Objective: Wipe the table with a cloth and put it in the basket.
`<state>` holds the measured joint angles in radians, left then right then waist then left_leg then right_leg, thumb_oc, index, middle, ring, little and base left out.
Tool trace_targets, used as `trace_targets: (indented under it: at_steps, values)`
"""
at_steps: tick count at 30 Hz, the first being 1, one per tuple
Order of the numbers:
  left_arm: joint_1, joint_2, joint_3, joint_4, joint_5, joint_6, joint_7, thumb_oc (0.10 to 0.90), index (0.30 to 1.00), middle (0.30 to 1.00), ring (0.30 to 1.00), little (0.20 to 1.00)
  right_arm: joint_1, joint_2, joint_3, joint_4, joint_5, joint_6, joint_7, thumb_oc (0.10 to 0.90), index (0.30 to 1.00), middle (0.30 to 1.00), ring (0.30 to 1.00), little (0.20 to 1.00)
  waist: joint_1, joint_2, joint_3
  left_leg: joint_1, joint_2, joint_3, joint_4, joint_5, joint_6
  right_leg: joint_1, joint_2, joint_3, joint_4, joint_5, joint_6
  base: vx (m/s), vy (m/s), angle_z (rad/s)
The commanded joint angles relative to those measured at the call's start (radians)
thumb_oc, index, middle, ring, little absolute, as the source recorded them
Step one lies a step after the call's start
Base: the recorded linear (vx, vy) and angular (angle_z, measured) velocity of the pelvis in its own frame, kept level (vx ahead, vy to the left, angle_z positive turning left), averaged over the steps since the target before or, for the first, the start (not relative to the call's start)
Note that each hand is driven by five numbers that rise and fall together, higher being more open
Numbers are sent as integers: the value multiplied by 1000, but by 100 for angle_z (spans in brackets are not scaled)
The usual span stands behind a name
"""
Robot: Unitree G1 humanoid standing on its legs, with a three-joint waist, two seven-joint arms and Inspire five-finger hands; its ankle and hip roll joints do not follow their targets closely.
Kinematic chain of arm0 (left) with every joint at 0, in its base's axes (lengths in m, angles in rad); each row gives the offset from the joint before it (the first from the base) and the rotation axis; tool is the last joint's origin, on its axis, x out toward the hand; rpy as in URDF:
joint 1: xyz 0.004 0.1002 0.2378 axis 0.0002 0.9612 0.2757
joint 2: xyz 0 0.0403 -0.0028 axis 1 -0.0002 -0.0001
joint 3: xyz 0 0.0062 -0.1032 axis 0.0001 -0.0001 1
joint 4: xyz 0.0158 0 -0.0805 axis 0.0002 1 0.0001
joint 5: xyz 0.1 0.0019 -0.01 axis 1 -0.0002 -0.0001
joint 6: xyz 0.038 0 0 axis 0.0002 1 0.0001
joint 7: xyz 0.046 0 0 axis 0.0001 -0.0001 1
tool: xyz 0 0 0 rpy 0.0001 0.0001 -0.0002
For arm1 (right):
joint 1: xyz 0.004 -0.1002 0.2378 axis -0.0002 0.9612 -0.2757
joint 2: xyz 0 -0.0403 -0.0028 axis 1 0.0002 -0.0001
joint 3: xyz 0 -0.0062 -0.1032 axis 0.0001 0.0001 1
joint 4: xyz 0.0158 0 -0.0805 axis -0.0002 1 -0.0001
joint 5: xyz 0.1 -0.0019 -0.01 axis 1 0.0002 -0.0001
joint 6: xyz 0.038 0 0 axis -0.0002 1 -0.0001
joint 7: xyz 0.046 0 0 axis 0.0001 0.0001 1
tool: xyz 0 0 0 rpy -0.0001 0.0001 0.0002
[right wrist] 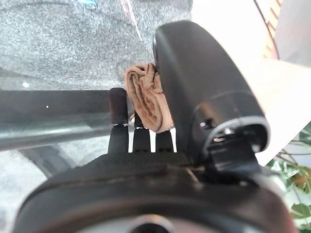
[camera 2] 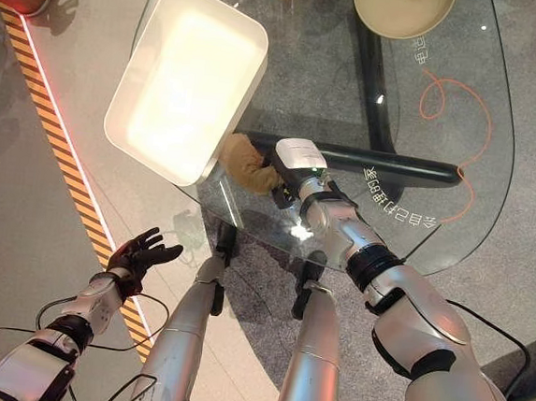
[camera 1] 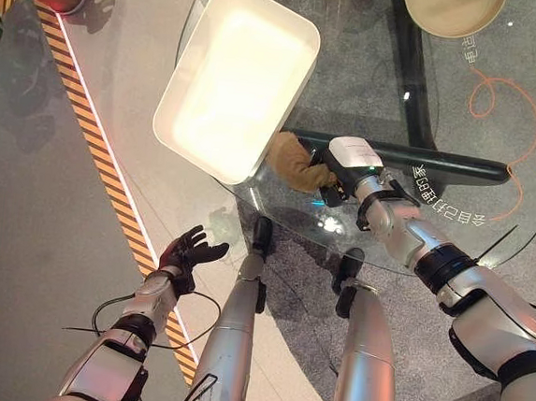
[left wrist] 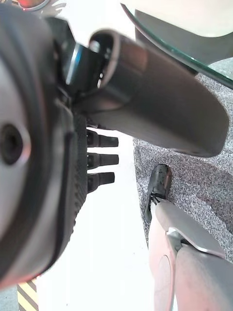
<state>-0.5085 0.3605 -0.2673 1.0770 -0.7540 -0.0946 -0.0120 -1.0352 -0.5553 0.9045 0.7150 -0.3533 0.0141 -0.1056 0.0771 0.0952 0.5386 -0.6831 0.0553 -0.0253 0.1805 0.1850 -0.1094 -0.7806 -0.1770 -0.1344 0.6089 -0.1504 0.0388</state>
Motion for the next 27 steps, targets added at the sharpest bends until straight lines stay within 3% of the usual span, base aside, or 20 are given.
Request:
trace_targets:
  at_steps: [1, 10, 12, 18, 22, 27]
  values:
    - [13, 25, 2, 7, 6, -19, 18, 800, 900, 900, 900, 900, 3, 16, 37, -103, -16, -111, 42, 100, 300, 300, 300, 200, -7, 1, -19, 3, -91, 56, 130, -157, 62, 52, 29, -39, -211, 124, 26, 0, 0, 0]
    - [11, 37, 8, 21, 1, -16, 12, 800, 900, 900, 900, 900, 51, -4, 23, -98, -26, -70, 6, 100, 300, 300, 300, 200, -11, -5, -19, 0, -87, 59, 130, -155, 61, 49, 27, -42, -205, 124, 28, 0, 0, 0]
    - [7, 44, 8, 31, -4, -18, 0, 800, 900, 900, 900, 900, 60, -11, 3, -53, -32, -17, -65, 100, 300, 300, 300, 200, -13, -4, -19, -3, -84, 60, 131, -155, 62, 46, 27, -42, -202, 125, 29, 0, 0, 0]
    - [-3, 47, 8, 51, -8, -23, -7, 800, 900, 900, 900, 900, 61, -20, -47, 45, -5, 58, -185, 100, 300, 300, 300, 200, -15, -5, -19, -7, -79, 64, 135, -158, 67, 41, 30, -41, -197, 127, 30, 0, 0, 0]
    - [-6, 52, 6, 62, -10, -25, -12, 800, 900, 900, 900, 900, 54, -32, -94, 117, 49, 95, -287, 100, 300, 300, 300, 200, -15, -5, -19, -12, -74, 65, 140, -160, 70, 35, 32, -39, -192, 130, 31, 0, 0, 0]
    - [3, 53, 7, 60, -8, -31, -13, 800, 900, 900, 900, 900, 28, -55, -211, 264, 147, 87, -410, 100, 300, 300, 300, 200, -13, -3, -19, -23, -71, 62, 149, -165, 78, 25, 38, -34, -185, 137, 30, 0, 0, 0]
